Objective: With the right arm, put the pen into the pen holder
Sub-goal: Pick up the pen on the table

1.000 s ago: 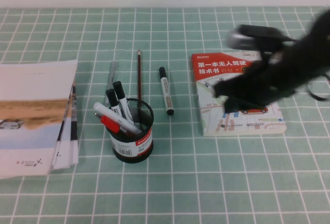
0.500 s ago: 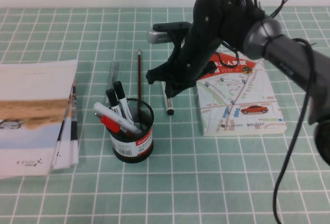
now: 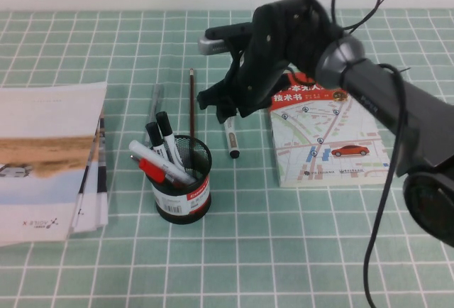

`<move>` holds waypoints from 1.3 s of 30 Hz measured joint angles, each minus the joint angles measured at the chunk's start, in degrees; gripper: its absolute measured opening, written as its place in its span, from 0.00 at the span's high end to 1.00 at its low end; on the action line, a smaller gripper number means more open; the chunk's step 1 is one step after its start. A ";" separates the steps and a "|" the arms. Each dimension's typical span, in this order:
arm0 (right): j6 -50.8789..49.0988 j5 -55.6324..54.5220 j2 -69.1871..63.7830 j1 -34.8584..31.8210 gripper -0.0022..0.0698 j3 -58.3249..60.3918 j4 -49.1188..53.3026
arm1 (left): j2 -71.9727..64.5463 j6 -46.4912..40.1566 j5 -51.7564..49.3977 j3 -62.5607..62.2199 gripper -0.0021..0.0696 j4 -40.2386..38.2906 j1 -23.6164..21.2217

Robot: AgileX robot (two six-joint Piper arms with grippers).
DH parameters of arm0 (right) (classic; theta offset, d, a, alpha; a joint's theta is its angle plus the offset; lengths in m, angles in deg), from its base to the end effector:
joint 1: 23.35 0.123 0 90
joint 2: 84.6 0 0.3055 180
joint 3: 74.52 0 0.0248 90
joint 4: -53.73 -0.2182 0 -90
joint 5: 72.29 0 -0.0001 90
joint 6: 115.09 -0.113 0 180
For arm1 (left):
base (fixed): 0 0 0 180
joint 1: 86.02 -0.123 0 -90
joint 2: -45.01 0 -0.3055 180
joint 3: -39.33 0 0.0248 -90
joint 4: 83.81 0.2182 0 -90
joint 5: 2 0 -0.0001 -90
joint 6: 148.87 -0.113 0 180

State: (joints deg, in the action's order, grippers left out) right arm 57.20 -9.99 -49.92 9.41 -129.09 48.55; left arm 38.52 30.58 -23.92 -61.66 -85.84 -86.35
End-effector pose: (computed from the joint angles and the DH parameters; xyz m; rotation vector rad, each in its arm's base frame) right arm 0.4331 0.2894 0.2184 -0.5576 2.6531 0.3394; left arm 0.0198 -0.0014 0.1655 -0.0181 1.8746 -0.0245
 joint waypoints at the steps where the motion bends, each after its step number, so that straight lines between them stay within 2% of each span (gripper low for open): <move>1: 0.00 -0.68 -0.31 0.27 0.54 0.00 0.26 | 0.00 0.00 0.00 0.00 0.98 0.00 0.00; 13: -0.04 -2.61 -3.86 1.14 0.58 -0.09 2.01 | 0.00 0.00 0.00 0.00 0.98 0.00 0.00; 21: -0.04 -2.02 -3.91 1.50 0.76 -0.09 4.12 | 0.00 0.00 0.00 0.00 0.98 0.00 0.00; 33: -0.04 -0.08 -4.44 1.50 0.79 -0.72 4.14 | 0.00 0.00 0.00 0.00 0.98 0.00 0.00; 39: -0.04 6.27 -1.43 1.50 0.80 -0.37 6.42 | 0.00 0.00 0.00 0.00 0.98 0.00 0.00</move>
State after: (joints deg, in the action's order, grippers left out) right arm 57.17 -3.72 -51.35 10.90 -129.46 54.97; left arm 38.52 30.58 -23.92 -61.66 -85.84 -86.35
